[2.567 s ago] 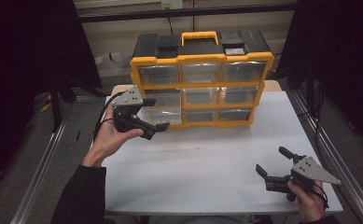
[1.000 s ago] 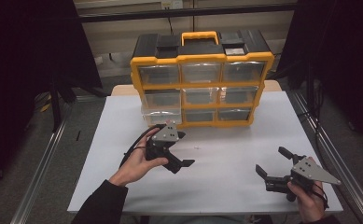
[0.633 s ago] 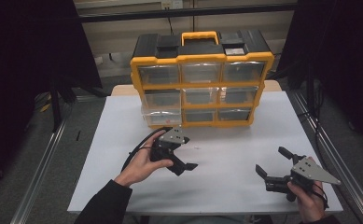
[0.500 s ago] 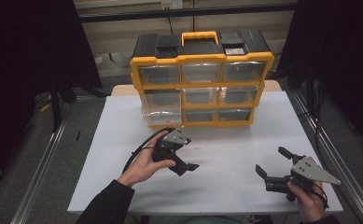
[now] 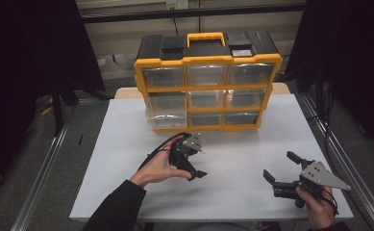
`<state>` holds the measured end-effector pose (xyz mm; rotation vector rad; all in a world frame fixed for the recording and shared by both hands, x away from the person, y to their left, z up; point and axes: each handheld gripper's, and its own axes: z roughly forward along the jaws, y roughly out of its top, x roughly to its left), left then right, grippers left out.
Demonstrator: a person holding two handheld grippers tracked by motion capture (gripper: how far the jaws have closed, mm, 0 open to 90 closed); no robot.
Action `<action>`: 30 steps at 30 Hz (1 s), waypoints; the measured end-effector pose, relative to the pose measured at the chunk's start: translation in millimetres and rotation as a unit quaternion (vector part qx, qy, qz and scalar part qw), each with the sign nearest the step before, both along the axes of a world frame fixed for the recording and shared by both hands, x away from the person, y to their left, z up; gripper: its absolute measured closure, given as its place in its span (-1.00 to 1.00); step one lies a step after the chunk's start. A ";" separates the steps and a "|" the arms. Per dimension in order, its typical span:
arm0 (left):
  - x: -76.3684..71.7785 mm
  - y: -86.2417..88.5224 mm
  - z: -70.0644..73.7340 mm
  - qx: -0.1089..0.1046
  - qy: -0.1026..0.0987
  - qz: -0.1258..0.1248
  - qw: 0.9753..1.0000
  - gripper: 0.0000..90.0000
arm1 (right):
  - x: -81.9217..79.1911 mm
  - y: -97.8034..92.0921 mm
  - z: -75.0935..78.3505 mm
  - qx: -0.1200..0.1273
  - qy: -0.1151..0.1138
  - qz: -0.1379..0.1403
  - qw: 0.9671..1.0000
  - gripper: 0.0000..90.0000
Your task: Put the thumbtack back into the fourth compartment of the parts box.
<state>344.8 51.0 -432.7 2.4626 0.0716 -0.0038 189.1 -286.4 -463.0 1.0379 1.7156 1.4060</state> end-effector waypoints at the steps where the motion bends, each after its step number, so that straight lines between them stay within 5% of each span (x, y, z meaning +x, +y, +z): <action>1: 1.4 -2.4 -2.2 -0.003 -0.003 0.006 1.000 -0.86 | 0.1 0.1 -0.1 0.000 0.000 0.001 1.000 -1.00; 4: 10.1 -5.8 -5.3 0.004 0.019 -0.003 1.000 -0.86 | 0.0 0.3 0.0 0.001 0.000 0.000 1.000 -1.00; 7: 17.0 -8.9 -11.5 0.001 0.013 0.010 1.000 -0.83 | 0.1 0.2 -0.1 0.001 0.000 0.001 1.000 -1.00; 9: 22.4 -9.2 -13.1 0.013 0.027 0.000 1.000 -0.80 | -0.2 -0.1 0.1 0.000 0.001 -0.001 1.000 -1.00; 12: 25.5 -10.9 -18.5 0.013 0.015 0.009 1.000 -0.78 | -0.2 0.0 0.0 0.000 0.001 -0.001 1.000 -1.00; 17: 32.4 -12.8 -21.3 0.024 0.035 -0.011 0.999 -0.72 | -0.1 0.1 0.0 -0.001 0.001 0.001 1.000 -1.00; 20: 33.2 -15.2 -25.2 0.019 0.025 -0.002 0.999 -0.72 | -0.2 0.2 0.0 0.000 0.001 0.001 1.000 -1.00; 24: 35.5 -16.0 -28.2 0.038 0.021 -0.004 0.999 -0.66 | -0.1 -0.1 0.0 0.000 0.001 0.000 1.000 -1.00; 25: 36.2 -16.3 -30.8 0.027 0.031 -0.003 0.999 -0.66 | -0.2 -0.2 0.0 0.000 0.001 0.000 1.000 -1.00; 29: 40.7 -16.0 -32.0 0.042 0.043 -0.010 0.998 -0.66 | -0.1 -0.1 -0.1 -0.001 0.001 0.001 1.000 -1.00; 30: 39.3 -16.4 -33.6 0.045 0.027 0.006 0.999 -0.66 | -0.1 -0.1 -0.1 -0.001 0.001 0.000 1.000 -1.00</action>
